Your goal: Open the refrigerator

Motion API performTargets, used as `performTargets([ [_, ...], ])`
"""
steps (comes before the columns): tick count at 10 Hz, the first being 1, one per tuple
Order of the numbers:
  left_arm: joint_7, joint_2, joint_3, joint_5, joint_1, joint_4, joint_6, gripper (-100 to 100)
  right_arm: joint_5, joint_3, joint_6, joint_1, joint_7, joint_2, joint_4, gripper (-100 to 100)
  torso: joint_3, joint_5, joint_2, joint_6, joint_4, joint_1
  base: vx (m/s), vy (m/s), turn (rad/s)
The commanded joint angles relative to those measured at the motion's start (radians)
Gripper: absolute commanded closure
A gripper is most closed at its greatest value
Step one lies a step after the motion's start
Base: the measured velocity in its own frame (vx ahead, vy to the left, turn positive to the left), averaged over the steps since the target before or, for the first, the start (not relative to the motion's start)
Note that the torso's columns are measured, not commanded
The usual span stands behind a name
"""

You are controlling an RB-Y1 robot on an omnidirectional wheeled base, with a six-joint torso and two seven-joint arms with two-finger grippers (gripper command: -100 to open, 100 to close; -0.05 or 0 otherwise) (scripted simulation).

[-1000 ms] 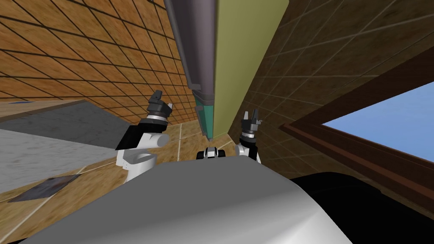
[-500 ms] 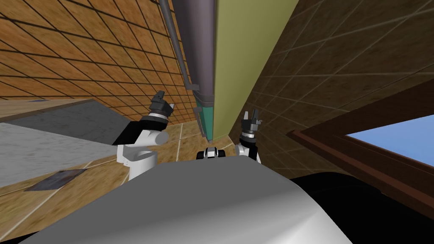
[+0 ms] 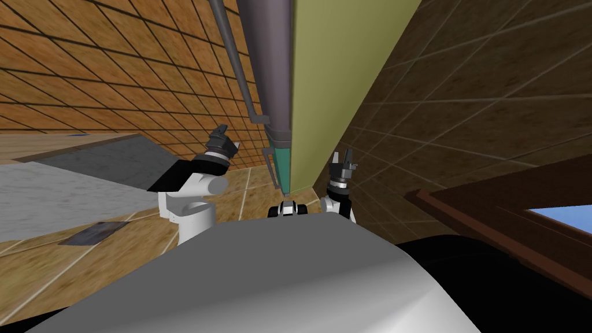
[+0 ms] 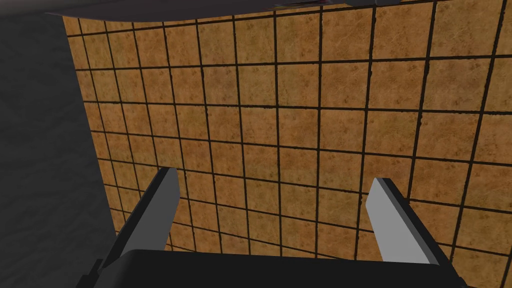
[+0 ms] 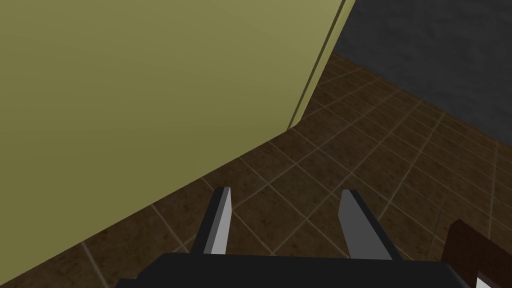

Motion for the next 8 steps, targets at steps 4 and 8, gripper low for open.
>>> performTargets([
  [4,-0.009,-0.015,0.022,0.032,-0.052,-0.005,0.141,-100,0.000,0.000,0.000,0.000,0.000,0.000,0.000,0,0.000,0.000,0.000,0.000,0.000,-0.001,0.068,-0.068,0.098],
  [8,-0.014,-0.031,0.038,0.055,-0.090,-0.018,0.233,-100,0.000,0.000,0.000,0.000,0.000,0.000,0.000,0,0.000,0.000,0.000,0.000,0.000,-0.001,0.068,-0.067,0.086],
])
